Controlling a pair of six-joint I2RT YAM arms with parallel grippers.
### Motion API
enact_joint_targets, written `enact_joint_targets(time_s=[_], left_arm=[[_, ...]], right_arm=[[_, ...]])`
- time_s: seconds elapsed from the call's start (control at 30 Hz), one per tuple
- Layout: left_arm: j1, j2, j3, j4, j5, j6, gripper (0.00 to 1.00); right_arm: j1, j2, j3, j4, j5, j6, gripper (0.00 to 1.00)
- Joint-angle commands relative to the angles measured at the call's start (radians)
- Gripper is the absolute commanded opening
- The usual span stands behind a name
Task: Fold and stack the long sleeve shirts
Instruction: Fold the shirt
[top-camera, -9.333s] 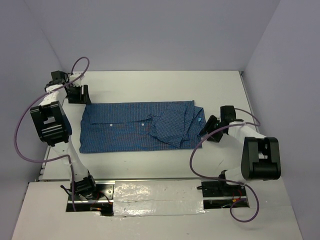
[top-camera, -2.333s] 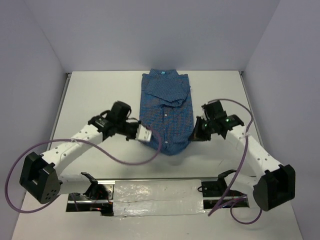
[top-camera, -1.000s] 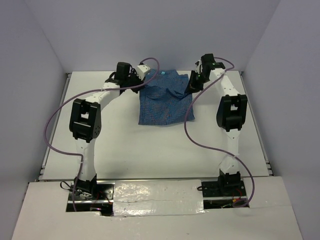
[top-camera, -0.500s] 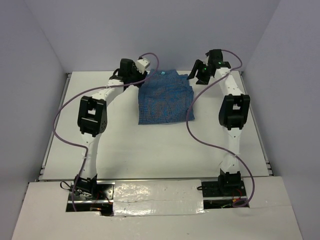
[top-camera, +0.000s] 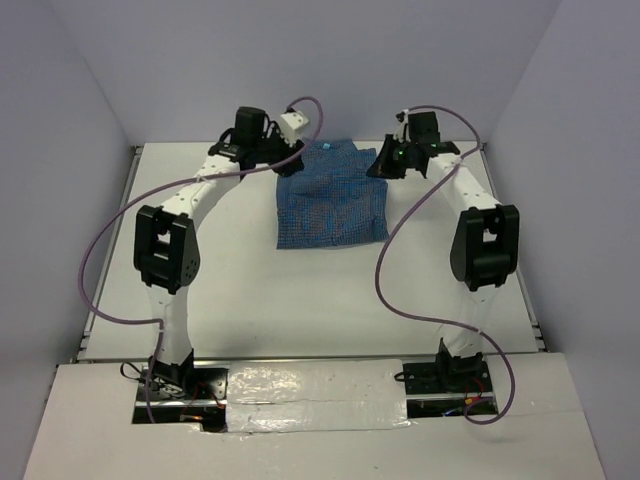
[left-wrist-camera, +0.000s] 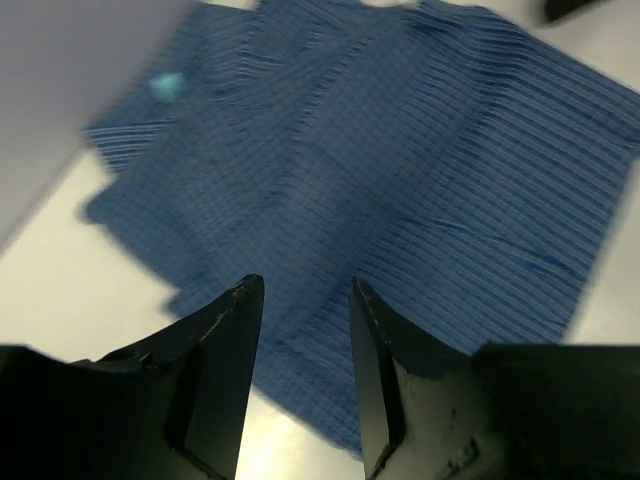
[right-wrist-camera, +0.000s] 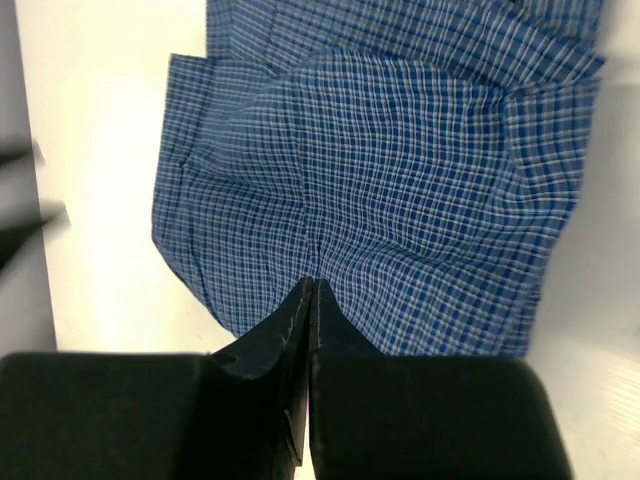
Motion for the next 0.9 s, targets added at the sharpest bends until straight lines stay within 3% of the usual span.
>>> enact_joint_targets(time_s=[0.0,0.13,0.27,0.43,0.53,0.73,0.8,0.83,0.87], left_arm=[[-0.043,-0.034,-0.125,-0.039,0.133,-0.014,0.52],[-0.052,0.019,-0.181,-0.007,0.087,-0.063,0.52],[-0.051,0.120,-0.106,-0.017,-0.040,-0.047,0.51],[-0.048,0.206,-0.018,-0.051,-0.080,-0.029,0.51],[-0.048,0.211,-0.003,-0.057,-0.080,-0.020,0.52],[-0.049,0.171,0.072,-0.102,-0.053,0.000,0.57],[-0.049,0.133,0.103,-0.116,-0.042,-0.004,0.58],[-0.049,0.116,0.107,-0.137,-0.037,-0.003,0.58],[-0.049,0.078,0.106,-0.148,-0.028,-0.004,0.58]], right_arm=[[-0.006,0.054,-0.014,0.084,-0.008,0.060,0.02],[-0.021,0.205,0.094,0.047,0.050,0.097,0.00],[-0.028,0.390,0.249,-0.013,0.078,0.095,0.00],[-0.038,0.470,0.366,-0.040,0.102,0.106,0.00],[-0.063,0.461,0.378,-0.021,0.125,0.120,0.00],[-0.084,0.409,0.575,-0.170,0.128,0.011,0.20],[-0.072,0.314,0.470,-0.168,0.150,-0.023,0.21],[-0.063,0.186,0.399,-0.119,0.154,-0.029,0.22],[-0.040,0.120,0.228,-0.081,0.171,-0.032,0.22]])
